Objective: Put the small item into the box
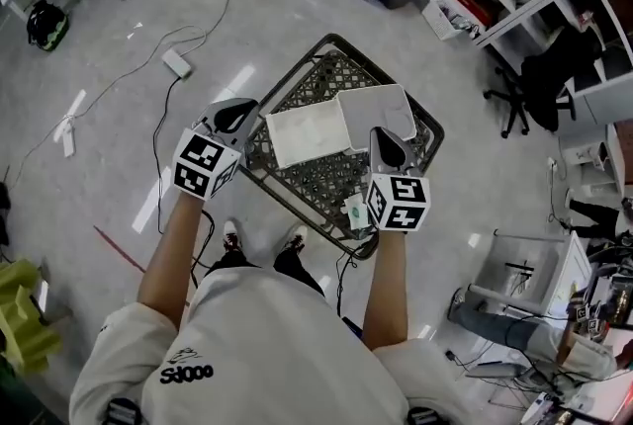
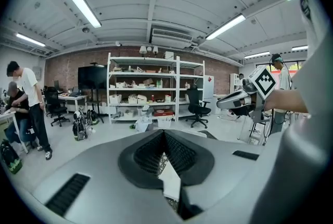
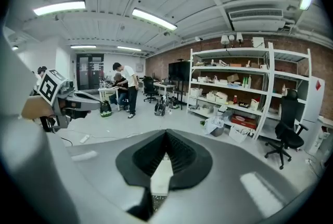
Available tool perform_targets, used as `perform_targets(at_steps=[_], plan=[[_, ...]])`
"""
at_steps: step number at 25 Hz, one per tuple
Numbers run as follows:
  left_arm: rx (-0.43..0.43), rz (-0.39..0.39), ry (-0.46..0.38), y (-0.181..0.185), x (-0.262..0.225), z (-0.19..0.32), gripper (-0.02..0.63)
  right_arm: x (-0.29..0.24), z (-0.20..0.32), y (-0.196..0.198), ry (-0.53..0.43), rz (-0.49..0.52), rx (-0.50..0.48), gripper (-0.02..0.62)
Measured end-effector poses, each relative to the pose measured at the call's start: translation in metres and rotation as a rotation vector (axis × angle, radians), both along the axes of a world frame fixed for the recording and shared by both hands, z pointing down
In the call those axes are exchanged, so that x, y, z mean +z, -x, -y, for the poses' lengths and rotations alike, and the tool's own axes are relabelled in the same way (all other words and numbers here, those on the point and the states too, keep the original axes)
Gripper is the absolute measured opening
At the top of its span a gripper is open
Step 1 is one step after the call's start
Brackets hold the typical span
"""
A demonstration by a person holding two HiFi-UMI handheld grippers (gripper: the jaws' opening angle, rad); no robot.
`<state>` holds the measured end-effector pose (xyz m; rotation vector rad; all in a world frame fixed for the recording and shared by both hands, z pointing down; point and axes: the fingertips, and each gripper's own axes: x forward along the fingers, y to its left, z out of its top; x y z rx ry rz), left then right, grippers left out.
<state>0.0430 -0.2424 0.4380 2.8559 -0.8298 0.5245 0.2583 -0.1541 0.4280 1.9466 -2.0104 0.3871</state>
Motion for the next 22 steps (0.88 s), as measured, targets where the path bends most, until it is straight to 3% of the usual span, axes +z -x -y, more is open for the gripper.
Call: perform_targets(at_steps=[5, 10, 22], plan=[[0.025, -0.038, -0.078, 0.000, -0.040, 0.005, 0.005, -0.046, -0.002, 0.010, -0.079, -0.029, -0.019, 0.011], [0.060, -0.024, -0.166, -0.012, -0.083, -0.006, 0.005, -0.094, -0.011, 0.013, -0.163, -0.041, -0.057, 0.011], [0.113, -0.097, -0.292, -0.020, -0.141, -0.009, 0.005, -0.157, -0.012, 0.039, -0.287, -0.107, -0.124, 0.011]])
